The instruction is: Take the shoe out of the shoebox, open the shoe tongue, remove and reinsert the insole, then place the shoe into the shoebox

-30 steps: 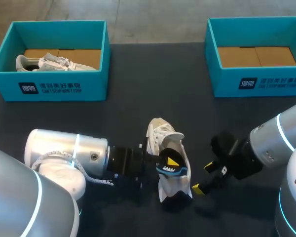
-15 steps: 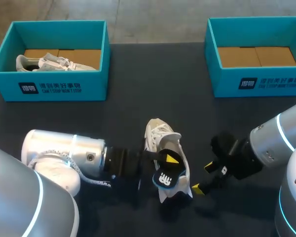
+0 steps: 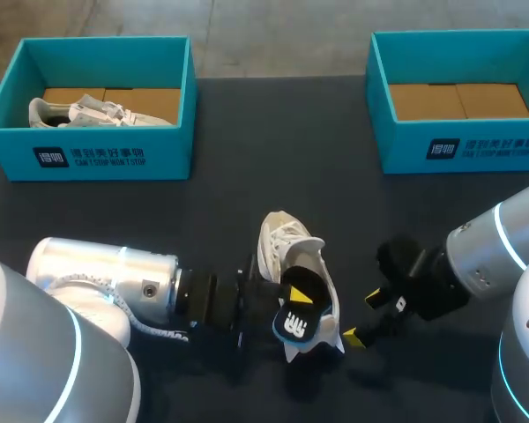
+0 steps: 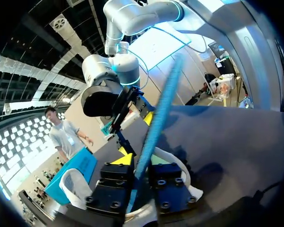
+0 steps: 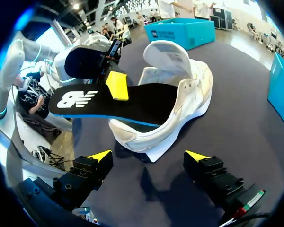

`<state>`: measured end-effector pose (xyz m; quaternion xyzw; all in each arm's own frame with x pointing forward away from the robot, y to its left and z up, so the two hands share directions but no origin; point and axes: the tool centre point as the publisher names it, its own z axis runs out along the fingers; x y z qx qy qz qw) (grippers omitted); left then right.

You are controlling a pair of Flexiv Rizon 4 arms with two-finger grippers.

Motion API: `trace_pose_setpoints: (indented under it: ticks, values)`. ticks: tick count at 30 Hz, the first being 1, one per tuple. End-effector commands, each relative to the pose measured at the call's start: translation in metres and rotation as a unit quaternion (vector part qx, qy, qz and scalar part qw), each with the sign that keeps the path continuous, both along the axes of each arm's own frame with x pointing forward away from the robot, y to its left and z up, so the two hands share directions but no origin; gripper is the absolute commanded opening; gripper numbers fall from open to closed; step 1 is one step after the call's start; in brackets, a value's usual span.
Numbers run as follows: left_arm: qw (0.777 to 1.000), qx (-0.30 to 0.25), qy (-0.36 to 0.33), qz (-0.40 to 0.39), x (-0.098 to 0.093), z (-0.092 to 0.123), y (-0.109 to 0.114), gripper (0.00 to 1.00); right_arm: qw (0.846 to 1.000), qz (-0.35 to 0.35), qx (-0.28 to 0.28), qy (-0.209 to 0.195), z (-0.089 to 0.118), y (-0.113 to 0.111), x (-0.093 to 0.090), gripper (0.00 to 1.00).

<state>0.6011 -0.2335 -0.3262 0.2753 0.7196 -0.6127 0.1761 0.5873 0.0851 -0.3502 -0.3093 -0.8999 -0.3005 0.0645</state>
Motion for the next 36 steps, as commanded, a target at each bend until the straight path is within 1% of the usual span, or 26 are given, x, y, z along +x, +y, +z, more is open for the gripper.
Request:
trace_pose_setpoints:
  ticks: [1,9,19,27,33,34,35,36]
  values:
    - [1.0,0.003,-0.005,-0.001,-0.001,-0.002,-0.004,0.0,1.0,-0.001,-0.001,-0.001,-0.001,0.002,-0.001,1.0]
    - [1.0,0.007,-0.023,-0.007,0.003,-0.009,-0.01,0.0,1.0,-0.001,-0.001,-0.001,-0.001,0.002,-0.001,1.0]
    - [0.999,0.017,-0.041,0.012,0.02,-0.019,-0.014,0.0,1.0,-0.001,-0.001,-0.001,-0.001,0.002,-0.001,1.0]
    - [0.998,0.026,-0.038,0.037,0.031,-0.022,-0.015,0.0,1.0,-0.001,-0.001,-0.001,-0.001,0.002,-0.001,1.0]
    - [0.999,0.024,-0.033,0.035,0.03,-0.02,-0.014,0.0,1.0,-0.001,-0.001,-0.001,-0.001,0.002,-0.001,1.0]
    - [0.999,0.024,-0.033,0.032,0.029,-0.019,-0.014,0.04,1.0,-0.001,-0.001,-0.001,-0.001,0.002,-0.001,1.0]
    - [0.999,0.024,-0.031,0.029,0.028,-0.018,-0.014,0.17,1.0,-0.001,-0.001,-0.001,-0.001,0.002,-0.001,1.0]
    - [0.999,0.024,-0.031,0.028,0.026,-0.018,-0.013,0.25,1.0,-0.001,-0.001,-0.001,-0.001,0.002,-0.001,1.0]
